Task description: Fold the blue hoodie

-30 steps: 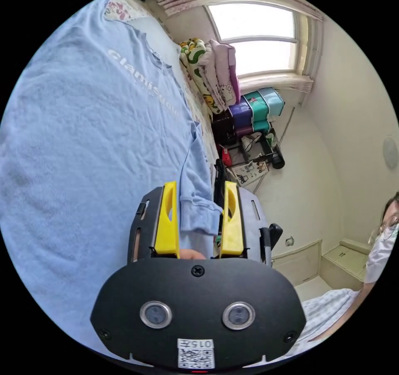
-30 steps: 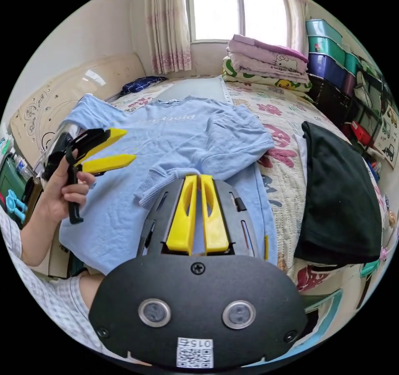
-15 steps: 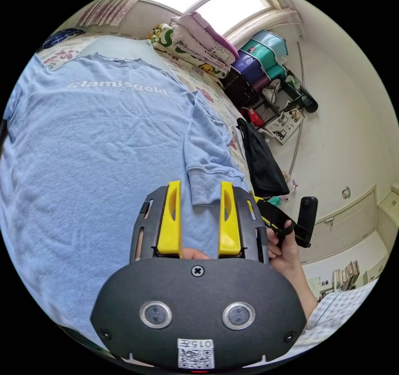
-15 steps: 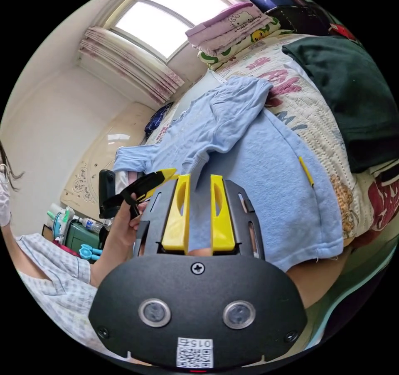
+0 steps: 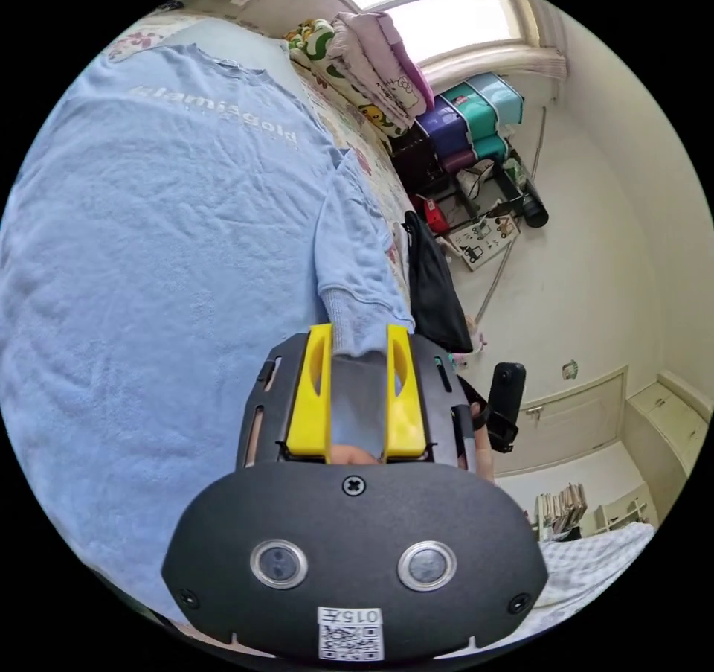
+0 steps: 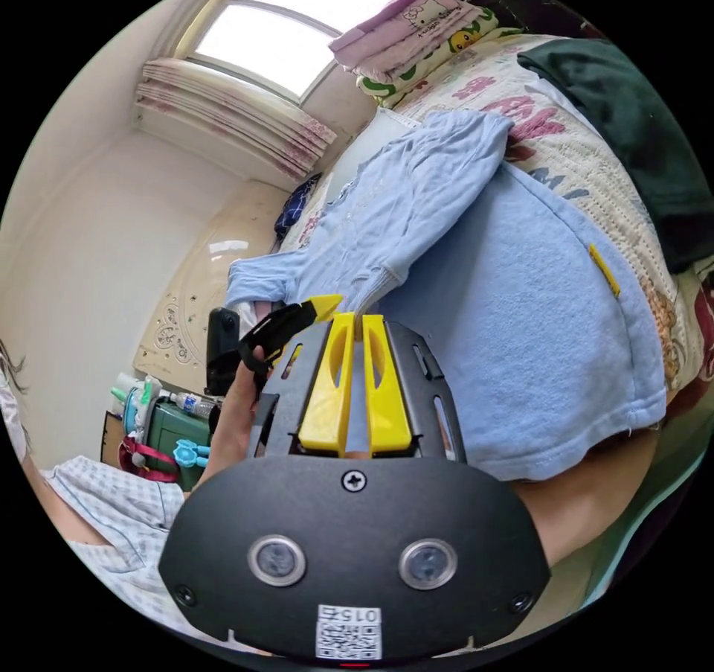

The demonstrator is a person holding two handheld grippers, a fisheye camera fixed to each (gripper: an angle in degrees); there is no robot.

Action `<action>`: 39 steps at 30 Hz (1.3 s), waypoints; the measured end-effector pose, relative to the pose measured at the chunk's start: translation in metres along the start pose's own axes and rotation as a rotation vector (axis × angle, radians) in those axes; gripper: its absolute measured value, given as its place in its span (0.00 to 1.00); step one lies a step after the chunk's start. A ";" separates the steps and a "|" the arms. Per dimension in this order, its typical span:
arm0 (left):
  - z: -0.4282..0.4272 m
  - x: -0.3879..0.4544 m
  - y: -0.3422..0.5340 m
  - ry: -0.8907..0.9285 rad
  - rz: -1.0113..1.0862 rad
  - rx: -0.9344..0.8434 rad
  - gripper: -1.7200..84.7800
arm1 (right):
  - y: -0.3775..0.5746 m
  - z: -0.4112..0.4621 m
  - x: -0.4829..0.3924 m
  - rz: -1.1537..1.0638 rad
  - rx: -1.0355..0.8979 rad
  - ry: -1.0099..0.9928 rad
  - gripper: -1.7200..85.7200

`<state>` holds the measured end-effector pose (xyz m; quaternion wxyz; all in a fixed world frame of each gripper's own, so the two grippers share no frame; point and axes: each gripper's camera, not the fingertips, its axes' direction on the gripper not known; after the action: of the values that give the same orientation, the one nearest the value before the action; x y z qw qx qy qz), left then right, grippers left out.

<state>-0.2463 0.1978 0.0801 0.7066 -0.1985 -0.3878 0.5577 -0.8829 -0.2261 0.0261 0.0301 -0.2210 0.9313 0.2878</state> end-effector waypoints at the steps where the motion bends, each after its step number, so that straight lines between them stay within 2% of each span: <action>1: -0.010 -0.007 0.011 0.012 -0.030 0.015 0.17 | 0.002 -0.011 0.003 0.016 0.028 -0.049 0.03; 4: -0.025 -0.038 0.049 0.165 -0.187 0.079 0.20 | 0.006 -0.029 0.011 0.067 0.090 -0.153 0.03; 7: -0.015 -0.066 0.075 0.316 -0.327 0.120 0.19 | 0.006 -0.038 0.010 0.079 0.097 -0.212 0.03; 10: -0.011 -0.064 0.076 0.358 -0.339 0.139 0.17 | 0.005 -0.056 0.005 0.090 0.138 -0.244 0.03; 13: -0.010 -0.061 0.070 0.463 -0.298 0.149 0.10 | 0.003 -0.070 0.000 0.079 0.130 -0.216 0.03; 18: -0.049 -0.049 0.065 0.337 -0.174 0.153 0.04 | -0.003 -0.080 -0.007 0.021 0.029 -0.135 0.03; 20: -0.077 -0.034 0.061 0.239 -0.048 0.119 0.03 | -0.007 -0.076 -0.007 0.016 -0.022 -0.190 0.03; 25: -0.137 -0.007 0.080 0.023 0.120 0.107 0.02 | -0.015 -0.057 -0.027 -0.044 -0.148 -0.272 0.03; 34: -0.182 -0.017 0.115 -0.098 0.132 0.044 0.03 | -0.044 -0.057 -0.067 -0.212 -0.349 -0.317 0.02; 39: -0.188 -0.001 0.110 -0.165 0.190 -0.008 0.03 | -0.096 -0.119 -0.045 -0.147 -0.205 -0.349 0.02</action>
<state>-0.1712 0.2586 -0.1152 0.6153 -0.1907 -0.4265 0.6349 -0.7926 -0.3446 0.0830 0.1891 -0.2371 0.8591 0.4121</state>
